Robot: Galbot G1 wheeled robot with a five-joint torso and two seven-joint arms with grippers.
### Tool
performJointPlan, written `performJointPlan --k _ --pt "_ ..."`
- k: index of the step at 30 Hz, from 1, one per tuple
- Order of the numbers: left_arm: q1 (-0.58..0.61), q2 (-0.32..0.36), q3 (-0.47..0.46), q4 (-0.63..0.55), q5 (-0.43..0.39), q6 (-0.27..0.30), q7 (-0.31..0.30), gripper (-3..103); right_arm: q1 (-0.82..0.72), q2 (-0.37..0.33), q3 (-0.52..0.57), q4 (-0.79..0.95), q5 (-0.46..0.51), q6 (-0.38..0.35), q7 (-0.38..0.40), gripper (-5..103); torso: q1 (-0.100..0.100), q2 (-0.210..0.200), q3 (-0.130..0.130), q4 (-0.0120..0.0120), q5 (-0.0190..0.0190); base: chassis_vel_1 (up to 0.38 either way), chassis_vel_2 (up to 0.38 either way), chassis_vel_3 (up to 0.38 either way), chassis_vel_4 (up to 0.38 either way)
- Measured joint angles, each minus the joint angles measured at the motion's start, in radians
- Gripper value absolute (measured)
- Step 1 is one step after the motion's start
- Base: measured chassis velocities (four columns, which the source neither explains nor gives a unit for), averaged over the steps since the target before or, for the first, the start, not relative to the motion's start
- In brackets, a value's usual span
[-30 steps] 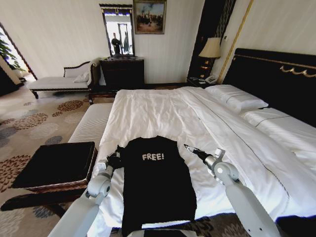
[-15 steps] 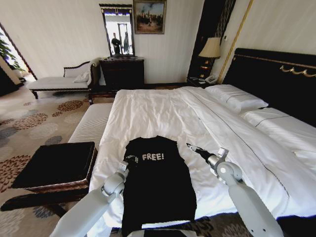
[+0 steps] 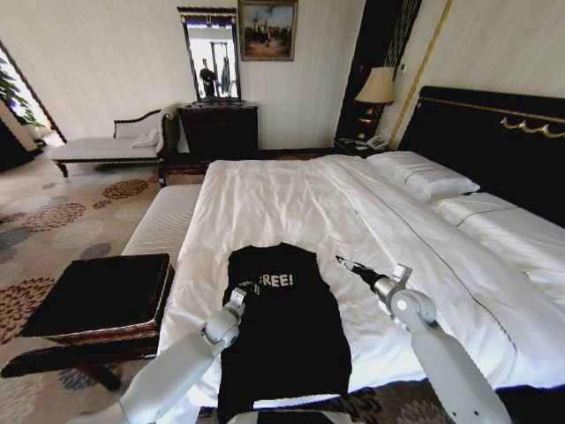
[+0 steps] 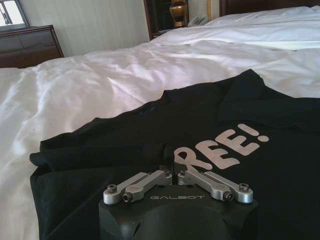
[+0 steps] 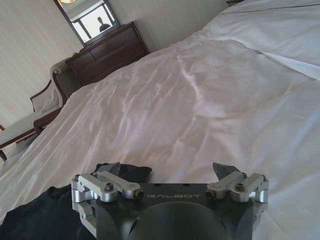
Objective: Fold the clothes on the bed and place them into the basket.
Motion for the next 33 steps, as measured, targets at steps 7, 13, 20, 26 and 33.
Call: performJointPlan --k 7,13,20,26,33 --pt "0.053 0.003 -0.027 -0.028 0.012 0.003 0.003 2 0.002 -0.001 0.001 -0.01 -0.001 0.003 -0.004 100 0.0 0.0 0.0 0.0003 -0.0003 0.0 0.0 0.0 0.0" --pt "0.072 0.005 -0.06 -0.069 -0.014 -0.014 0.019 23 0.002 0.006 -0.006 -0.009 -0.005 0.003 -0.004 100 0.0 0.0 0.0 0.0 -0.0002 0.0 0.0 0.0 0.0" --pt "0.13 0.04 -0.111 -0.162 -0.06 -0.028 0.061 44 0.005 0.011 -0.013 -0.01 -0.013 0.005 -0.004 100 0.0 0.0 0.0 0.0001 -0.0001 0.0 0.0 0.0 0.0" --pt "0.21 0.055 -0.248 -0.228 -0.095 -0.049 0.041 67 -0.002 0.016 -0.025 -0.014 -0.09 0.031 -0.007 100 0.0 0.0 0.0 0.0003 -0.0001 0.0 0.0 0.0 0.0" --pt "0.232 0.023 -0.394 -0.213 -0.228 -0.058 -0.021 89 0.012 0.037 -0.057 -0.041 -0.195 0.083 -0.009 100 0.0 0.0 0.0 0.0001 -0.0002 0.0 0.0 0.0 0.0"
